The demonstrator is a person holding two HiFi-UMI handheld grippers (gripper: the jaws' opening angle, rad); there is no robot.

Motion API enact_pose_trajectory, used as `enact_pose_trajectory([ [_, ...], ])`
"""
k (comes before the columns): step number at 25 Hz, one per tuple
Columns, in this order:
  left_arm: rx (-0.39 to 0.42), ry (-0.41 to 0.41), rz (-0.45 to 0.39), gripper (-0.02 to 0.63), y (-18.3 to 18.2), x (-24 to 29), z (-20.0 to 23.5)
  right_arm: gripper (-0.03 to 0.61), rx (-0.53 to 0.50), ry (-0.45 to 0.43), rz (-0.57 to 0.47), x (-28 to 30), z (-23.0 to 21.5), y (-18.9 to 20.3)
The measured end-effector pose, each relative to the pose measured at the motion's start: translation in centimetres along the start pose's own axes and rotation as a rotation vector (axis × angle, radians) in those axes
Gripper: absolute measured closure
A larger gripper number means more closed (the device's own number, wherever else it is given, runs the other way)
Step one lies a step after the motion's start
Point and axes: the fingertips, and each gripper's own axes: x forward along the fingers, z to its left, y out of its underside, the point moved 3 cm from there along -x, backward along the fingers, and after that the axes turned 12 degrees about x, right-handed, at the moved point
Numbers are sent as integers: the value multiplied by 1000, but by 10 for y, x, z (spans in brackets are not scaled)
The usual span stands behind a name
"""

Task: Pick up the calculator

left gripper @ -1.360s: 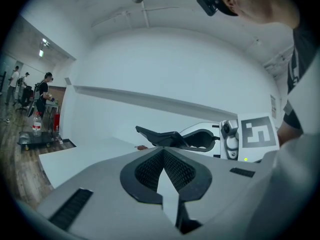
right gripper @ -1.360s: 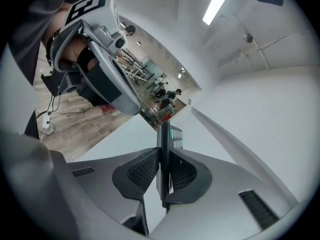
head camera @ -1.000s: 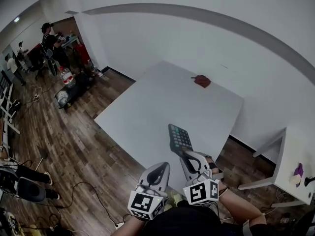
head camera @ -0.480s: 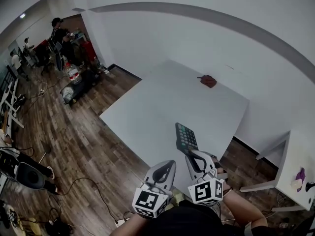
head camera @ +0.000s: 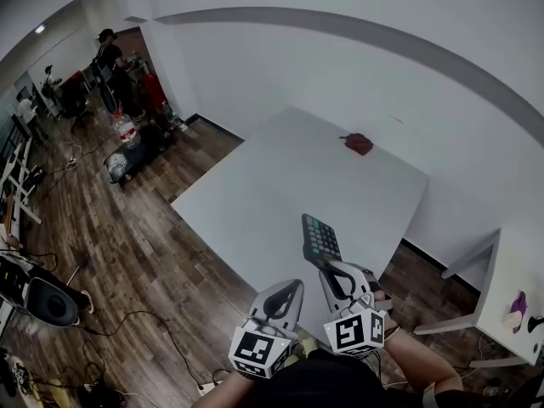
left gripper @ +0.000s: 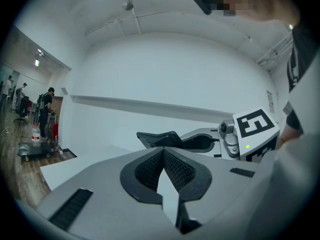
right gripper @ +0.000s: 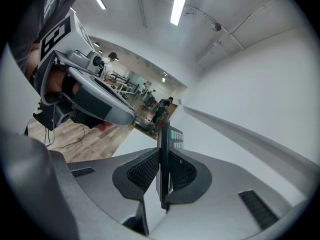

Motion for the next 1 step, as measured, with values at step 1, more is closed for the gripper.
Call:
enact_pose_trajectory([
  [1, -2, -1, 1, 607, 1, 1, -1, 521, 0, -1, 2, 0, -1, 0],
])
